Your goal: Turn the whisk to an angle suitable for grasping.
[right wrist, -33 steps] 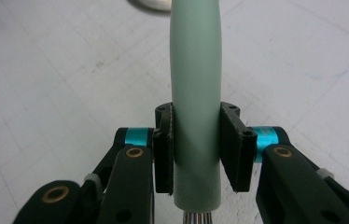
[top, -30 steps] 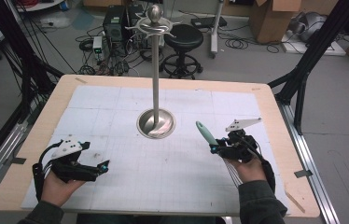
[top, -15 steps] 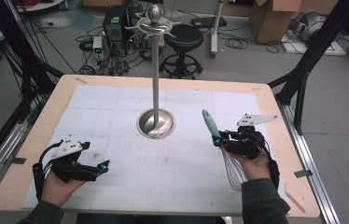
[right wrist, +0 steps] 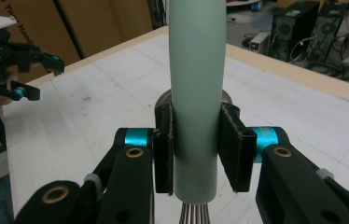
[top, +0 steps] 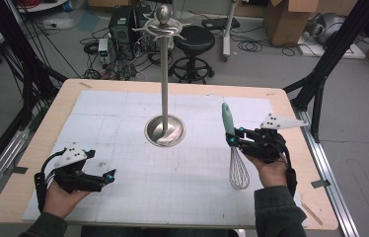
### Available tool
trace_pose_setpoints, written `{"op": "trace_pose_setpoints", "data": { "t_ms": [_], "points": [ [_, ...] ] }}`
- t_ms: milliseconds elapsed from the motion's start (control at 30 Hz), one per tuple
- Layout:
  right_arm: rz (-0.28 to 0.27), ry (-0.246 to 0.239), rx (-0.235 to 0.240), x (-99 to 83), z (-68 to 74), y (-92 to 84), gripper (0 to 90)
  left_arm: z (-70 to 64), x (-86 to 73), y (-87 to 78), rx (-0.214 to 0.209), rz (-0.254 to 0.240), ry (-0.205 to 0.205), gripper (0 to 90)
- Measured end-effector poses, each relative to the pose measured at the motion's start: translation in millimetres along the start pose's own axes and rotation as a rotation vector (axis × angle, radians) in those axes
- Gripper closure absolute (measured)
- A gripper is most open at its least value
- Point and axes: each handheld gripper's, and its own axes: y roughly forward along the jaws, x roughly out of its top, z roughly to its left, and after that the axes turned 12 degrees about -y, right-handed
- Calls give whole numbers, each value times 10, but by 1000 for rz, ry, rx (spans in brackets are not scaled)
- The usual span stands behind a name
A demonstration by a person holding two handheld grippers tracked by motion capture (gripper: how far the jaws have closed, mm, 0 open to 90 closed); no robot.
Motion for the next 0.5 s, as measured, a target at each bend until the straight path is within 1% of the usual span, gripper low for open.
{"op": "trace_pose_setpoints", "data": {
  "t_ms": [33,167,267,400,500],
  "points": [
    [0,0,0,0,0,0,692,0,0,0,0,0,0,17],
    [-31,-13,7,35,6,2,692,0,-2,2,0,-1,-2,17],
    [-52,-30,22,67,12,13,692,5,-4,2,2,1,-2,17],
    [-66,-36,25,85,11,22,692,14,-7,3,-1,0,-4,17],
    [-88,-39,40,96,3,30,692,27,-11,4,-1,1,-4,17]
  ]
}}
